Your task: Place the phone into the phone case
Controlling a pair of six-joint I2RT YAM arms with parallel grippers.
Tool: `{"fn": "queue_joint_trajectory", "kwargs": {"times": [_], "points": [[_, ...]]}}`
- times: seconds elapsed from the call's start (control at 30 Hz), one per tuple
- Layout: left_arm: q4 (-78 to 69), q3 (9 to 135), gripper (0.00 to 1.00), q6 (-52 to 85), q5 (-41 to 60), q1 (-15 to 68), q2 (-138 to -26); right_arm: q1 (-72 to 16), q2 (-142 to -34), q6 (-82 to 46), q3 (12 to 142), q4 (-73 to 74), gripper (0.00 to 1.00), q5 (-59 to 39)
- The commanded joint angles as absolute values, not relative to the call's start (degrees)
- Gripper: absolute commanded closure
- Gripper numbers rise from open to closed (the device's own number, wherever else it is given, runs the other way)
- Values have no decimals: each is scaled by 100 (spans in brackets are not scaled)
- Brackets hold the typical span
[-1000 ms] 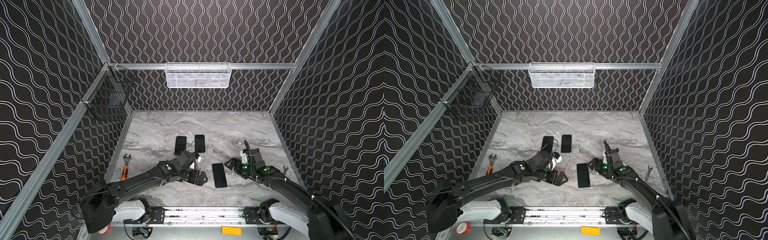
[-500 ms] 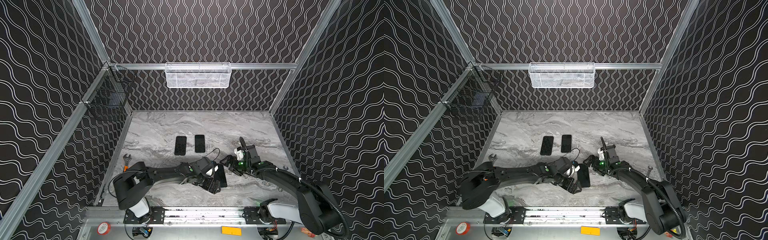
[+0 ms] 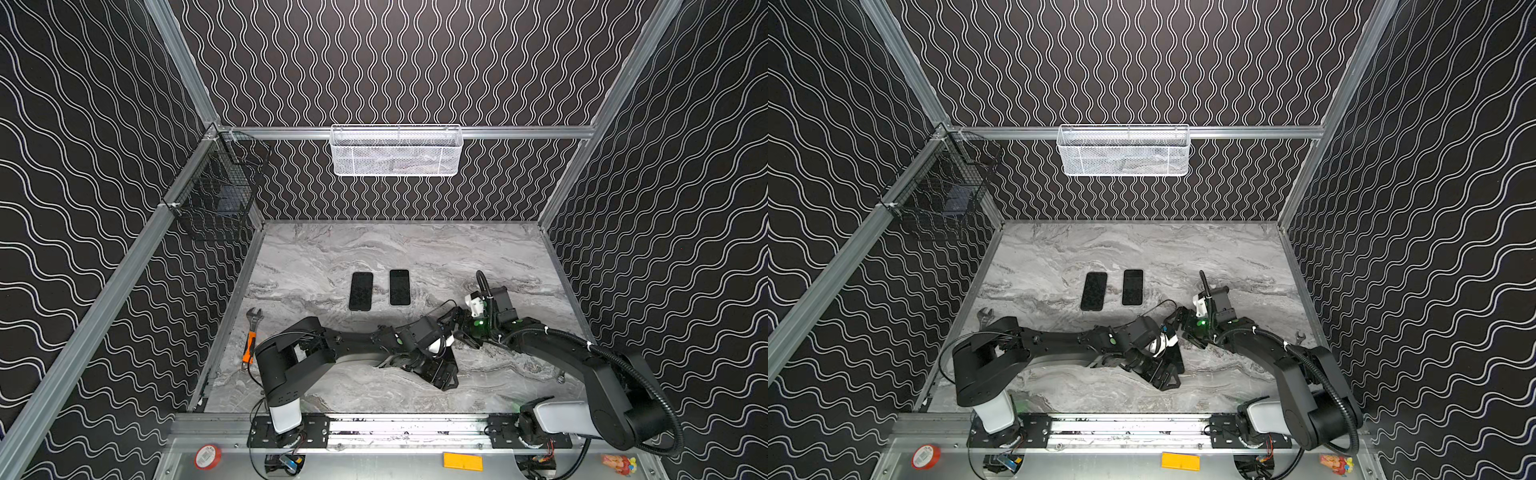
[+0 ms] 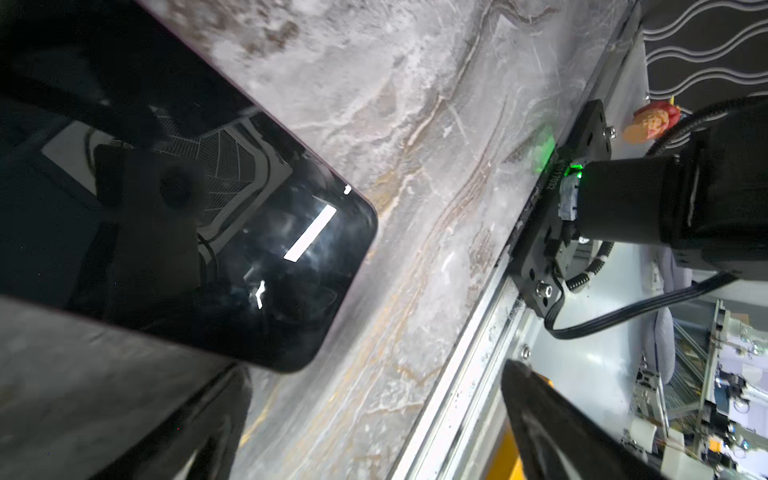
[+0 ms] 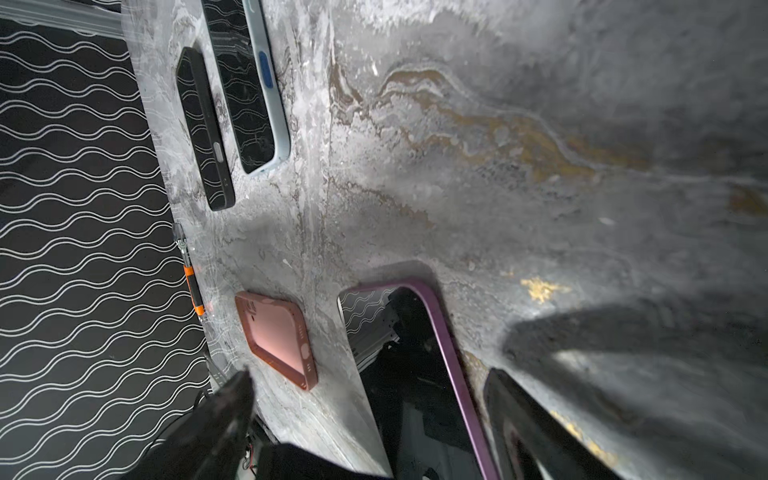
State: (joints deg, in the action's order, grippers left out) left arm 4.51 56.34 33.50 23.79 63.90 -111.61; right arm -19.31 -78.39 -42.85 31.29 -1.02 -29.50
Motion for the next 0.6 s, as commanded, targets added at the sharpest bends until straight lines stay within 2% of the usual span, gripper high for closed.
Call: {"fn": "queue_joint_trajectory", "kwargs": {"times": [0.0, 0.37, 0.57], "points": [[503, 5786, 2, 3244, 2427, 6442, -11279, -1925, -7939, -4310, 3171, 192, 11, -3162], [576, 6468, 2, 3262, 1927, 6443, -11424, -1925, -8675, -4445, 3093, 992, 11, -3955], [518, 6686, 2, 3303, 1939, 6434, -11647, -1916, -8965, -4451, 3237, 1071, 11, -4033]]}}
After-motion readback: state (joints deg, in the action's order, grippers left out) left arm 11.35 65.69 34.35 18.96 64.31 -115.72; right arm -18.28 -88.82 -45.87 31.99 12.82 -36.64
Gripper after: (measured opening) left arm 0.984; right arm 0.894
